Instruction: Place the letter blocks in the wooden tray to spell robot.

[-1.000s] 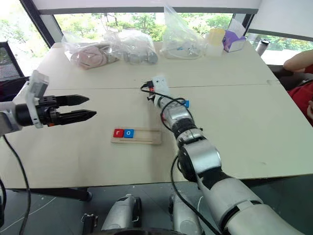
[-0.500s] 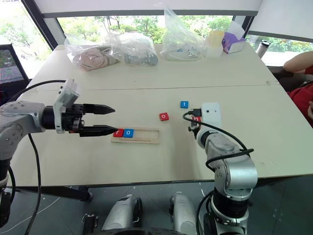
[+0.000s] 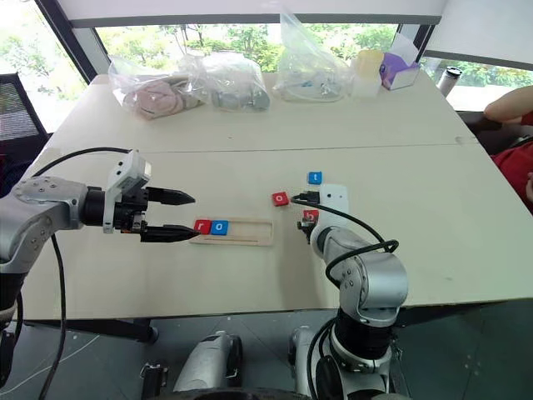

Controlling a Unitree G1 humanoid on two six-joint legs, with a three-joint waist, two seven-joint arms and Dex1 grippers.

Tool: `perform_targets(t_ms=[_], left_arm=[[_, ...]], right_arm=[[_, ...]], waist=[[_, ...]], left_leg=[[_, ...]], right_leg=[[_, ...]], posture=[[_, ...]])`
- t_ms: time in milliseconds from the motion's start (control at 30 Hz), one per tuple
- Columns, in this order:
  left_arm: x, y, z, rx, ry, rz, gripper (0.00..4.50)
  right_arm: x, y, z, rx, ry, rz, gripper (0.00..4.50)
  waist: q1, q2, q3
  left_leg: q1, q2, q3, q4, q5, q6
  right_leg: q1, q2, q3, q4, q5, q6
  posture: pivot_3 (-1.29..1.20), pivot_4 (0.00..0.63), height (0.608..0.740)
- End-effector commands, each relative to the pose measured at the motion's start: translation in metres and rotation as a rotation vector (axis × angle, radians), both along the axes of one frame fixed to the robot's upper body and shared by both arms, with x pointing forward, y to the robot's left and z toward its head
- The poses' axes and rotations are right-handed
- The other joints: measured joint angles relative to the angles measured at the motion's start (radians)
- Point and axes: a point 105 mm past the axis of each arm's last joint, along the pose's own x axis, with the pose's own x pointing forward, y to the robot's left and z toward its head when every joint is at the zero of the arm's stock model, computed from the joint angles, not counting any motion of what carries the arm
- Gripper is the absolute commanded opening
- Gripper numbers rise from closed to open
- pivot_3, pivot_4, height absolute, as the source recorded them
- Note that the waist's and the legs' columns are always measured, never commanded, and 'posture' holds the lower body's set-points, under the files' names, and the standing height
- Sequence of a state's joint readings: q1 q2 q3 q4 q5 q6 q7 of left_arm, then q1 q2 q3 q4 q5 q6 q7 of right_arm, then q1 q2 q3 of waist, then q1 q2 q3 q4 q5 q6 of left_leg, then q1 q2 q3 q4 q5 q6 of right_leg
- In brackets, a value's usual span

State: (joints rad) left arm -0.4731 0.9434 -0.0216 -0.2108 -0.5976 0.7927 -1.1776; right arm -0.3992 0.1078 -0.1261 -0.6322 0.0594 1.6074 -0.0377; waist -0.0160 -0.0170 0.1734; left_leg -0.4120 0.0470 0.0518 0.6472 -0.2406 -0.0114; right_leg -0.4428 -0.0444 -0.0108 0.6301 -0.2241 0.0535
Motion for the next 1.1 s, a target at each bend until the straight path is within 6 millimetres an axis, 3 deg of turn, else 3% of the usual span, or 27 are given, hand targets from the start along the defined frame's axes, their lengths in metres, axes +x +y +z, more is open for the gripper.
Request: perform_targets(t_ms=[33,67,100,233,367,500,567,733,867,1100], left_arm=[[0.001,0.003,0.007,0.005,-0.042,0.001,4.5],[0.001,0.003,0.007,0.005,-0.041,0.003,4.5],[0.001,0.003,0.007,0.005,-0.041,0.004,4.5],[0.002,0.005,0.007,0.01,-0.042,0.008,4.5],[0.004,0.01,0.009,0.023,-0.048,0.01,4.5],[0.001,0.008,0.014,0.029,-0.047,-0.048,4.5],[-0.005,0.006,0.015,0.05,-0.038,-0.093,4.5],[-0.03,0.001,0.015,0.088,-0.003,-0.238,4.5],[-0.036,-0.009,0.015,0.109,-0.005,-0.299,4.5],[-0.032,-0.016,0.023,0.09,-0.039,-0.287,4.5]], right_arm=[[-0.002,0.002,0.001,0.015,-0.001,-0.001,1.19],[-0.002,0.004,0.0,0.024,0.0,0.007,2.22],[-0.002,0.004,0.001,0.029,0.0,0.01,2.51],[0.002,-0.002,0.012,0.02,-0.044,-0.007,4.44],[0.006,-0.005,0.041,0.074,-0.166,0.051,4.44],[0.011,-0.02,0.078,-0.031,-0.286,0.298,4.44],[0.007,-0.02,0.084,-0.022,-0.328,0.502,4.44],[-0.009,-0.046,0.052,-0.243,-0.28,0.962,4.44],[0.017,-0.068,0.022,-0.305,-0.266,0.998,4.44],[0.026,-0.06,0.003,-0.281,-0.269,1.103,4.44]], waist=[[-0.002,0.0,0.0],[-0.003,0.0,0.0],[-0.004,0.0,0.0],[-0.005,0.0,0.0],[-0.004,0.0,0.0],[-0.001,0.001,0.002],[-0.001,0.0,0.002],[0.001,-0.003,0.004],[-0.012,-0.008,0.007],[-0.002,-0.009,0.01]], left_leg=[[0.0,0.0,0.0,0.0,0.0,0.0],[0.0,0.0,0.0,0.0,0.0,0.0],[0.0,0.0,0.0,0.0,0.0,0.0],[0.0,0.0,0.0,0.0,0.0,0.0],[0.0,0.0,0.0,0.0,0.0,0.0],[-0.001,0.0,0.0,0.0,0.0,0.0],[-0.001,-0.001,0.001,0.0,0.0,0.0],[-0.001,-0.004,0.001,-0.002,-0.002,0.003],[0.001,-0.003,0.003,-0.001,-0.003,0.004],[0.001,-0.003,0.004,0.002,-0.002,0.004]], right_leg=[[0.0,0.0,0.0,0.0,0.0,0.0],[0.0,0.0,0.0,0.0,0.0,0.0],[0.0,0.0,0.0,0.0,0.0,0.0],[0.0,0.001,0.0,0.0,0.0,0.0],[-0.001,0.001,0.0,0.0,0.0,0.0],[-0.001,-0.001,0.0,0.0,0.0,0.0],[0.0,-0.002,0.0,-0.002,0.0,0.0],[0.001,-0.002,0.0,-0.005,-0.003,0.004],[0.001,0.001,0.004,-0.003,-0.003,0.005],[0.001,0.002,0.004,0.0,-0.003,0.004]], posture=[[0.0,0.15,0.74],[0.0,0.15,0.74],[0.0,0.15,0.74],[0.0,0.15,0.74],[0.0,0.15,0.74],[0.0,0.15,0.74],[0.0,0.15,0.74],[0.0,0.15,0.74],[0.0,0.15,0.74],[0.0,0.15,0.74]])
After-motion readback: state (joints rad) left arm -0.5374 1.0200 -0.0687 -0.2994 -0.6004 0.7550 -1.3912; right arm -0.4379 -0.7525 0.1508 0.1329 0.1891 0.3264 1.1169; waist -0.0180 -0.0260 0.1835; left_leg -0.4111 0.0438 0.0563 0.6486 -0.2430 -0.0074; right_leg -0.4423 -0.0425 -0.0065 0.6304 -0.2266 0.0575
